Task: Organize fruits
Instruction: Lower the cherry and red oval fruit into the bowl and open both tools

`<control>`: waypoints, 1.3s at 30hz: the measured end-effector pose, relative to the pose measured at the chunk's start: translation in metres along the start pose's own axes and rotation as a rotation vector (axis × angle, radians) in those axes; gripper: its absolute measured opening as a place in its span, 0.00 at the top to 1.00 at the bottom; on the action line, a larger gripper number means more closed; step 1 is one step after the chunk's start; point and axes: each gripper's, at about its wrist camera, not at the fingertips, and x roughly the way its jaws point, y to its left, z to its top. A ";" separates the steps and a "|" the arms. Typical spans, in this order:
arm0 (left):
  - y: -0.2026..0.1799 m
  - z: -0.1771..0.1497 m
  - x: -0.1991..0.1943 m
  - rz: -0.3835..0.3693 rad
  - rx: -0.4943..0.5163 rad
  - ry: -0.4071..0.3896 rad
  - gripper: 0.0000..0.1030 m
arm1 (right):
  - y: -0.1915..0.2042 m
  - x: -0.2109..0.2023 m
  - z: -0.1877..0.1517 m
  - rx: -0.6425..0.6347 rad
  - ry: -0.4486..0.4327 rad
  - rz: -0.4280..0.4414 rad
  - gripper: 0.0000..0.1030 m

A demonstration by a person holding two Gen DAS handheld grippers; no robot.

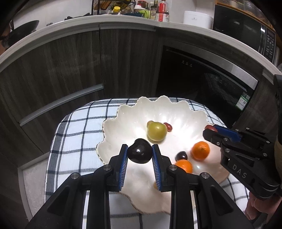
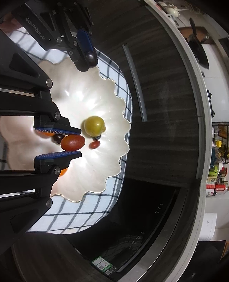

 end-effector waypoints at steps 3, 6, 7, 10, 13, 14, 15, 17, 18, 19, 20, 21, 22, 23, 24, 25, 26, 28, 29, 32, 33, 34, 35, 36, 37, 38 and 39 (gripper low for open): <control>0.004 0.003 0.013 0.000 -0.007 0.016 0.73 | -0.003 0.012 0.005 0.014 0.016 -0.017 0.81; 0.006 0.004 0.023 -0.004 -0.007 0.034 0.73 | -0.008 0.023 0.008 0.028 0.031 -0.026 0.81; 0.007 0.004 0.026 -0.006 -0.007 0.042 0.73 | -0.009 0.026 0.009 0.029 0.035 -0.029 0.81; 0.008 0.005 0.034 -0.010 -0.008 0.060 0.73 | -0.013 0.039 0.010 0.041 0.057 -0.037 0.81; 0.008 0.006 0.039 -0.013 -0.008 0.070 0.73 | -0.015 0.048 0.012 0.048 0.076 -0.041 0.81; 0.007 0.006 0.040 -0.014 -0.009 0.073 0.73 | -0.016 0.053 0.012 0.049 0.083 -0.043 0.81; 0.007 0.007 0.042 -0.015 -0.008 0.075 0.73 | -0.016 0.056 0.013 0.050 0.087 -0.044 0.81; 0.006 0.008 0.045 -0.014 -0.003 0.084 0.73 | -0.017 0.063 0.014 0.057 0.102 -0.041 0.81; 0.006 0.009 0.045 -0.012 -0.002 0.088 0.73 | -0.018 0.065 0.014 0.060 0.107 -0.040 0.81; 0.006 0.009 0.046 -0.011 -0.005 0.090 0.73 | -0.018 0.066 0.014 0.061 0.110 -0.039 0.81; 0.006 0.009 0.047 -0.010 -0.007 0.092 0.73 | -0.018 0.069 0.015 0.061 0.116 -0.036 0.81; 0.006 0.009 0.048 -0.008 -0.008 0.098 0.72 | -0.018 0.071 0.014 0.060 0.121 -0.033 0.81; 0.006 0.009 0.050 -0.008 -0.009 0.104 0.71 | -0.017 0.073 0.014 0.058 0.126 -0.032 0.81; 0.006 0.010 0.051 -0.007 -0.010 0.109 0.66 | -0.017 0.075 0.014 0.056 0.130 -0.035 0.80; 0.007 0.010 0.052 -0.005 -0.013 0.110 0.61 | -0.017 0.076 0.013 0.056 0.133 -0.039 0.80; 0.007 0.010 0.051 -0.004 -0.017 0.108 0.59 | -0.017 0.078 0.014 0.057 0.138 -0.042 0.80; 0.007 0.009 0.051 -0.004 -0.018 0.107 0.55 | -0.018 0.079 0.013 0.059 0.146 -0.045 0.80; 0.008 0.009 0.049 -0.001 -0.021 0.104 0.42 | -0.019 0.081 0.014 0.062 0.157 -0.051 0.79; 0.009 0.010 0.047 -0.003 -0.024 0.099 0.35 | -0.019 0.080 0.014 0.059 0.157 -0.056 0.77; 0.008 0.010 0.043 0.009 -0.019 0.087 0.32 | -0.020 0.075 0.015 0.063 0.136 -0.073 0.49; 0.009 0.011 0.041 0.010 -0.021 0.084 0.29 | -0.020 0.071 0.015 0.067 0.124 -0.080 0.41; 0.009 0.011 0.039 0.012 -0.024 0.081 0.27 | -0.021 0.067 0.016 0.072 0.109 -0.086 0.37; 0.009 0.012 0.037 0.015 -0.025 0.080 0.22 | -0.022 0.064 0.016 0.076 0.102 -0.089 0.34; 0.009 0.012 0.035 0.024 -0.025 0.078 0.16 | -0.022 0.061 0.016 0.081 0.095 -0.092 0.32; 0.010 0.012 0.033 0.032 -0.027 0.075 0.14 | -0.023 0.059 0.016 0.083 0.092 -0.093 0.32; 0.010 0.012 0.030 0.037 -0.030 0.071 0.13 | -0.023 0.057 0.016 0.085 0.088 -0.094 0.31; 0.011 0.012 0.027 0.043 -0.034 0.066 0.13 | -0.024 0.054 0.016 0.086 0.085 -0.095 0.31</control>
